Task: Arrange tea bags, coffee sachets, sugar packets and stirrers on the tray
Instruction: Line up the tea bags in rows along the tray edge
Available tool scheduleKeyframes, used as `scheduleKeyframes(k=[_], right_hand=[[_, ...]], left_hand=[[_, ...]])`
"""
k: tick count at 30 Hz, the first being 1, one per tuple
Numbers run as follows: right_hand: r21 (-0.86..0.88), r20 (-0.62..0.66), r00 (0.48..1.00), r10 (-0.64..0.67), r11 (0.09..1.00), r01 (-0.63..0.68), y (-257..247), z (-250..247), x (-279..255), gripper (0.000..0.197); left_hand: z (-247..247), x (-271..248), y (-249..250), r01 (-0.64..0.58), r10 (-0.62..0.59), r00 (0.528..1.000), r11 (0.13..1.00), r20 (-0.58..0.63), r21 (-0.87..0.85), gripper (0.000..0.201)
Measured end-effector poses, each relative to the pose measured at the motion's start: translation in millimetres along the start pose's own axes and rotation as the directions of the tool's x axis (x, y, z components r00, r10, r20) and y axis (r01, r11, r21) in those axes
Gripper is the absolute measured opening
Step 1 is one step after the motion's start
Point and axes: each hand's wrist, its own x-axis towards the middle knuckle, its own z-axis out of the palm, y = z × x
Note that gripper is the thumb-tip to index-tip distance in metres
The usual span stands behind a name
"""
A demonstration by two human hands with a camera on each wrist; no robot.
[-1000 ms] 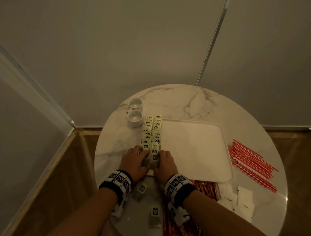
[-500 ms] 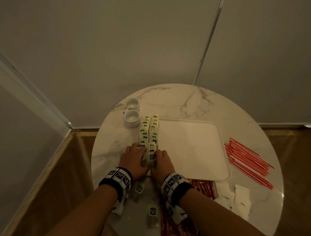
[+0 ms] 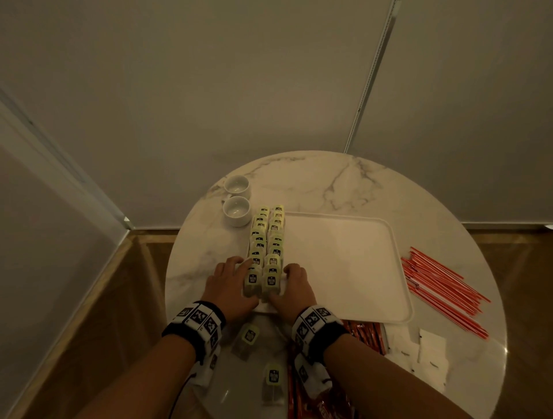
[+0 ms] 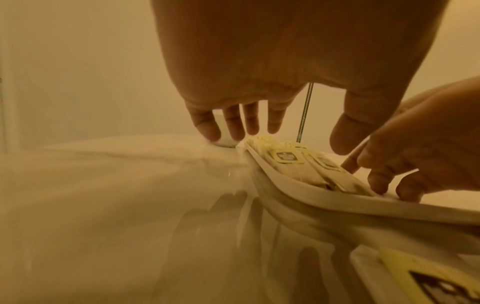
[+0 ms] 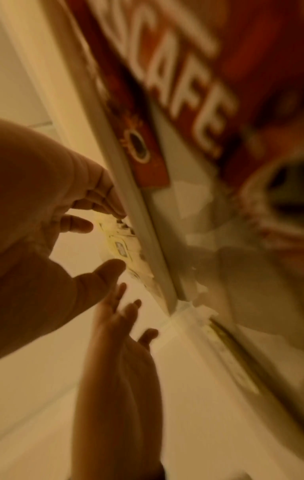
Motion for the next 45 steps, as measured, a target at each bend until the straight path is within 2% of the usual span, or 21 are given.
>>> scheduleKeyframes(k=[2,6,10,15,22,29,35,38,40,41,43,45], right_hand=[[0.08,-0.006,0.999,0.045,0.996,-0.044,-0.9,-4.6,0.9,0.069],[0.17,0.02,0.994,0.108,0.979,-0.11,-6.2,-5.6,2.3,0.066],[0.15,0.097,0.992,0.077,0.984,-0.091,-11.1,-10.7,0.0,0.062],[0.126,0.129,0.988,0.083,0.987,-0.099,-10.3,-8.6,3.8,0.069],[0.121,0.117,0.988,0.099,0.986,-0.113,-13.0,-11.0,6.6,0.058],[0.133,0.164,0.983,0.083,0.986,-0.105,-14.3,-14.7,14.4,0.06],[0.163,0.105,0.988,0.116,0.978,-0.132,-10.4,-22.1,8.1,0.067],[0.032,0.128,0.992,0.015,0.999,-0.019,-7.6,-29.9,-10.0,0.052],[-0.14,0.266,0.959,-0.092,0.981,0.133,-7.8,-34.0,-30.8,0.041],[-0.246,0.37,0.92,-0.133,0.94,0.235,-7.1,-35.6,-42.8,0.04],[-0.444,0.548,0.822,-0.156,0.778,0.444,-1.5,-37.0,-65.3,0.046],[-0.548,0.627,0.764,-0.152,0.611,0.571,7.5,-36.0,-83.7,0.062]], left_hand=[[-2.6,-4.0,0.8,0.026,-0.022,0.999,0.996,0.046,-0.087,0.093],[-9.5,-7.0,14.1,0.07,-0.05,0.996,0.958,0.078,-0.279,0.091],[-11.1,-2.4,20.5,0.094,-0.076,0.994,0.957,0.075,-0.276,0.087],[-13.8,2.0,22.5,0.085,-0.066,0.995,0.952,0.075,-0.295,0.089],[-15.5,7.6,23.0,0.105,-0.085,0.993,0.954,0.084,-0.282,0.093],[-15.4,13.4,18.4,0.134,-0.104,0.987,0.953,0.121,-0.273,0.099],[-19.2,1.1,10.9,0.062,-0.045,0.996,0.971,0.079,-0.231,0.088],[-9.8,-12.9,3.1,0.047,-0.03,0.997,0.971,0.073,-0.235,0.069],[-3.0,-27.1,2.5,0.035,-0.016,0.997,0.963,0.072,-0.266,0.056],[0.4,-34.5,2.3,0.022,-0.001,0.997,0.967,0.081,-0.255,0.05],[7.1,-47.3,1.3,-0.008,0.033,0.99,0.985,0.14,-0.174,0.047],[14.1,-55.8,-2.4,-0.037,0.054,0.976,0.996,0.211,-0.082,0.054]])
